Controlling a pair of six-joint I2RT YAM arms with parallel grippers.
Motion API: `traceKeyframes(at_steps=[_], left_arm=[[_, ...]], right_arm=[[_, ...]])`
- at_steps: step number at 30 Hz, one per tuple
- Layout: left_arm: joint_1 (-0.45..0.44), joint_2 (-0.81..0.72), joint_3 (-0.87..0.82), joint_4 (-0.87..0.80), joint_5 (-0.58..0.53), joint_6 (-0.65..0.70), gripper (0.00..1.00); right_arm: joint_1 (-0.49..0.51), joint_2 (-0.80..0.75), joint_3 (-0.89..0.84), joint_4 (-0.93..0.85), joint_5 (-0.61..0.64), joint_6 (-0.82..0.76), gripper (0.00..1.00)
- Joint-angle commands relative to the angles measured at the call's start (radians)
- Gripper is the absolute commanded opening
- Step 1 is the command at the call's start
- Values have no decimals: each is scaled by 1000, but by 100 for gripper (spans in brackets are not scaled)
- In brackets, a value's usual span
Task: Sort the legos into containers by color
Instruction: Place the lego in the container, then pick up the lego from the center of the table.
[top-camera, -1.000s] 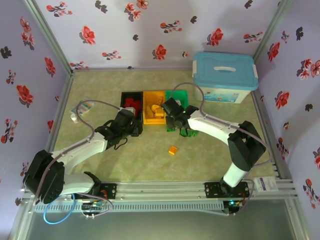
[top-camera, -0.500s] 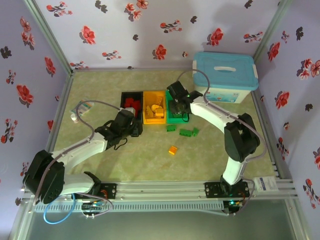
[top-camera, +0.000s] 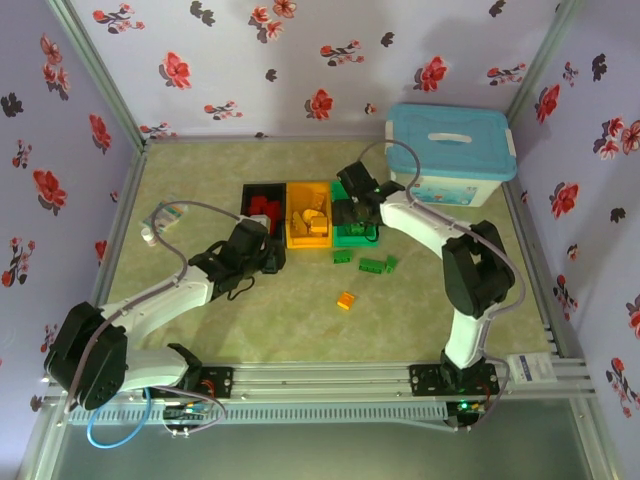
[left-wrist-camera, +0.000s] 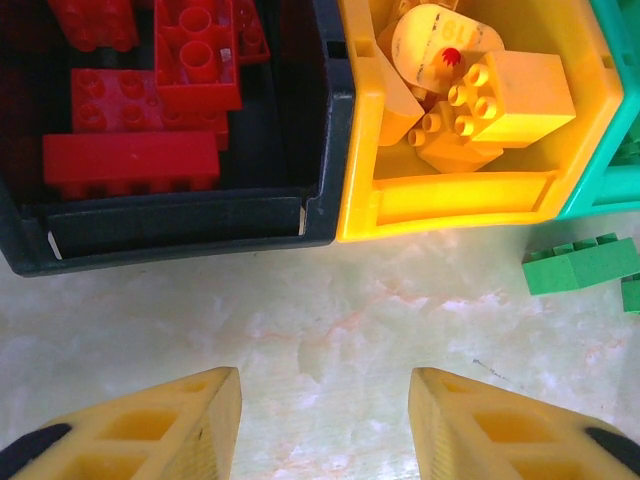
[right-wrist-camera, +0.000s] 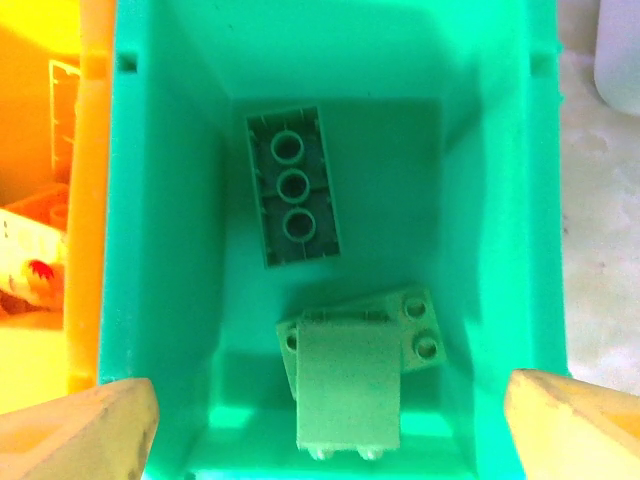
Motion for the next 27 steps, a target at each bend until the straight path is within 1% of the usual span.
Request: traceKeyframes(at_steps=[1, 8, 16, 20, 23, 27], left_arm=[[-16, 5, -1, 31, 19, -10, 48], [-89, 119, 73, 49, 35, 19, 51], [-186, 338, 237, 40, 52, 45, 56], [-205, 440, 324, 20, 72, 43, 60], [-212, 514, 392, -7, 82, 32, 61], [-215, 585, 461, -22, 104, 22, 63]], right_arm=[[4, -74, -56, 39, -10, 33, 90], [8, -169, -206, 101, -28, 70, 90], [8, -285, -367, 144, 8, 97, 91], [6, -364, -443, 152, 43, 117, 91], [6, -446, -535, 195, 45, 146, 92], [4, -545, -624, 213, 77, 177, 97]])
